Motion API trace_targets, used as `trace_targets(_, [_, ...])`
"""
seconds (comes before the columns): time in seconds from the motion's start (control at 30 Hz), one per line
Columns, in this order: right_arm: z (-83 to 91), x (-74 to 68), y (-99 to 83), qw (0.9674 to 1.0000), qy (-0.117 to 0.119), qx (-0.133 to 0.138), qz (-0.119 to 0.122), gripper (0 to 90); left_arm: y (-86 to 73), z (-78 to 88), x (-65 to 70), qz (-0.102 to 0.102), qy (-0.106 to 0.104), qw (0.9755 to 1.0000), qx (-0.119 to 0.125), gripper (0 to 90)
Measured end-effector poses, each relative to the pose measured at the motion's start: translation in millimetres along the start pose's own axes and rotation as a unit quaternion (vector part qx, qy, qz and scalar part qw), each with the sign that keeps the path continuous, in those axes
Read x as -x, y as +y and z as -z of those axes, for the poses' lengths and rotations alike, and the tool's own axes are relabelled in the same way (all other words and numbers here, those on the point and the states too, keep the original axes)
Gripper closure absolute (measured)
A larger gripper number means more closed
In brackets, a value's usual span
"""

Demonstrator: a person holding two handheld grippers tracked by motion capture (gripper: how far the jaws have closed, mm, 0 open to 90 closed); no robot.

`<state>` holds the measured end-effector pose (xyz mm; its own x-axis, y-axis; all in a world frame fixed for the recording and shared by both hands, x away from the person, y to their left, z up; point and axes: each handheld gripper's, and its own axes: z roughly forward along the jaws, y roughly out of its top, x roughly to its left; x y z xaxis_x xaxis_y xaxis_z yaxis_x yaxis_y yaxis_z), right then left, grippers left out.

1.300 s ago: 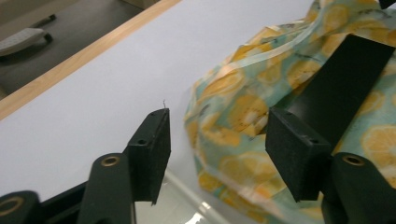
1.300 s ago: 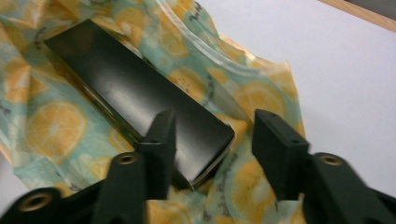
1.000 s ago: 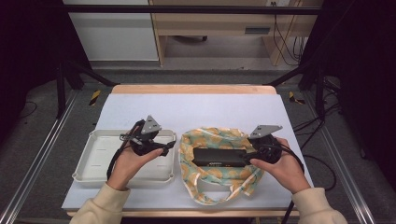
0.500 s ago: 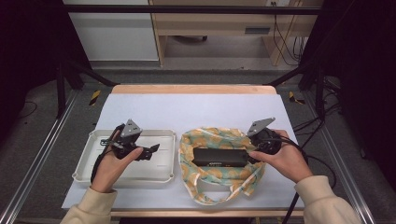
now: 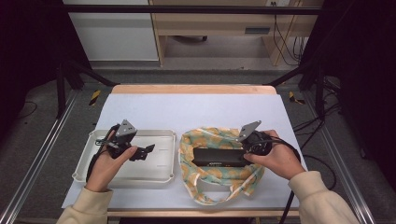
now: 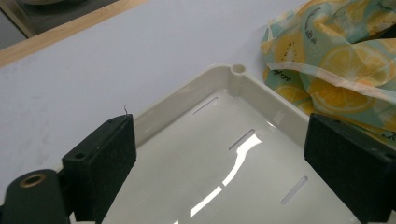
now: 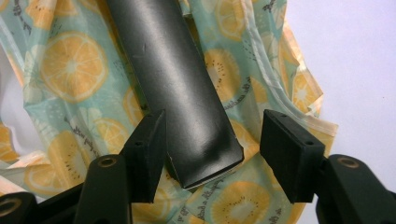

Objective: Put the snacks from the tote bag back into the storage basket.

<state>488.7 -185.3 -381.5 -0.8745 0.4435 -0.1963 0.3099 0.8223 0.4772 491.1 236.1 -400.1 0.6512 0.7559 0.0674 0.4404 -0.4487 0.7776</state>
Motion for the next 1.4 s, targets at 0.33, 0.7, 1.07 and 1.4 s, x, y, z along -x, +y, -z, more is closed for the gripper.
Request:
trace_targets(0.33, [-9.1, -2.5, 9.8, 0.9986, 0.039, -0.018, 0.031, 39.0, -4.9, 6.2, -3.4, 0.007, 0.0, 1.0, 0.0, 9.4])
trace_targets(0.7, [-32.3, 0.3, 15.4, 0.9953, 0.061, -0.054, 0.053, 33.7, -11.2, 7.1, -5.6, 0.011, 0.003, 0.9999, -0.01, 9.4])
trace_targets(1.07, [-50.9, 9.1, 7.6, 0.9907, 0.09, -0.084, 0.058, 35.0, -12.9, 1.2, -2.3, 0.003, -0.007, 0.9997, -0.023, 9.4])
trace_targets(1.4, [-59.2, 10.8, 6.1, 0.9878, 0.099, -0.098, 0.07, 35.9, -13.1, -1.0, 0.3, -0.001, -0.012, 0.9995, -0.028, 9.4])
